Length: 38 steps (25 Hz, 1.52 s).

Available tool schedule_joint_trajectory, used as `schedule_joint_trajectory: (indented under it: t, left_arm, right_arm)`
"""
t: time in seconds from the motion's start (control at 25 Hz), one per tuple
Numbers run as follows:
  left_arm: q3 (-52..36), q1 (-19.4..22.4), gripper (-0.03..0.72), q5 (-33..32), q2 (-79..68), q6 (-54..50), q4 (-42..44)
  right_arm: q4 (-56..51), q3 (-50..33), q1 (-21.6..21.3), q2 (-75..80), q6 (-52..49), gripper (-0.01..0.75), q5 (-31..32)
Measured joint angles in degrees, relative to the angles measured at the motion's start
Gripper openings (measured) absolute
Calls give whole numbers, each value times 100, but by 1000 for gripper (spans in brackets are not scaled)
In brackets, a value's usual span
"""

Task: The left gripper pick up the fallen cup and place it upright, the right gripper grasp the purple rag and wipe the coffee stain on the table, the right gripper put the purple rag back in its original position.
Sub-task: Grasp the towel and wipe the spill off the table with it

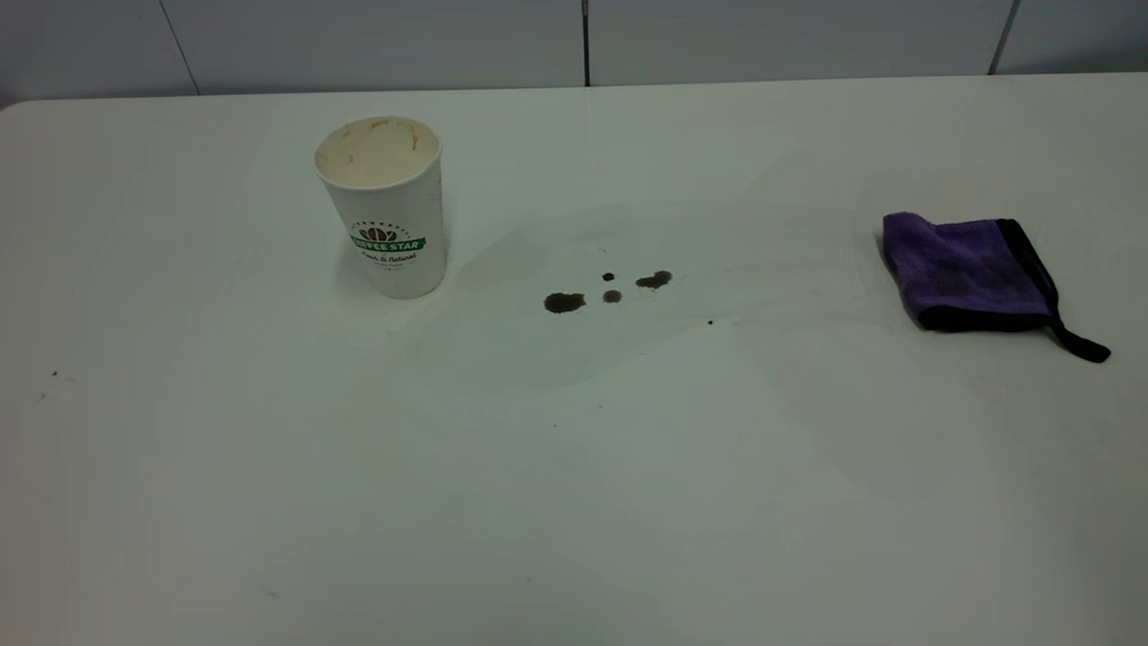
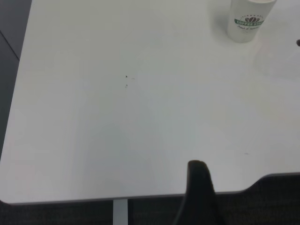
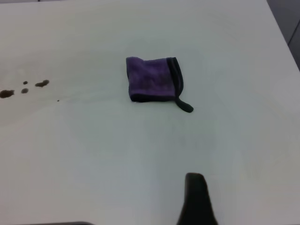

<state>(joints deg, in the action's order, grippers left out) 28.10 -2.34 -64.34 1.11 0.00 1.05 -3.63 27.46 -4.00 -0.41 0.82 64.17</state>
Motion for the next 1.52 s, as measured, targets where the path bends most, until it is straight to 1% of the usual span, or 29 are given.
schedule_joint_trajectory:
  t: [0.16,0.24,0.32,0.4,0.72,0.8,0.88,1.0,1.32,1.52]
  left_arm:
    - [0,0,580,5,0,0,0]
    - [0,0,580,5,0,0,0]
    - [0,0,580,5,0,0,0]
    - [0,0,580,5,0,0,0]
    - [-1,0,580,11,0,0,0]
    - [-1,0,580,11,0,0,0]
    - [-1,0,580,11,0,0,0]
    - [-1,0,580,11,0,0,0]
    - [-1,0,580,11,0,0,0]
    - [-1,0,580,13,0,0,0]
  right_arm:
    - [-38,390,0,1006,99,638,-84]
    - [-11,652,0,1848,99,667,-320]
    - [-17,827,-5,2848,99,692,-731]
    - [-135,950,-5,3762,99,706,-1351]
    - [-547,1536,1,7413,493,710,-3555]
    - [-694,1772,96,8137,753,710,-4011]
    - [-735,2028,232,8755,1041,710,-4303]
    - [-740,2526,305,9710,1256,706,-4400]
    - [-758,4058,562,12088,1409,695,-4203]
    - [-666,4866,562,12833,1634,688,-4017]
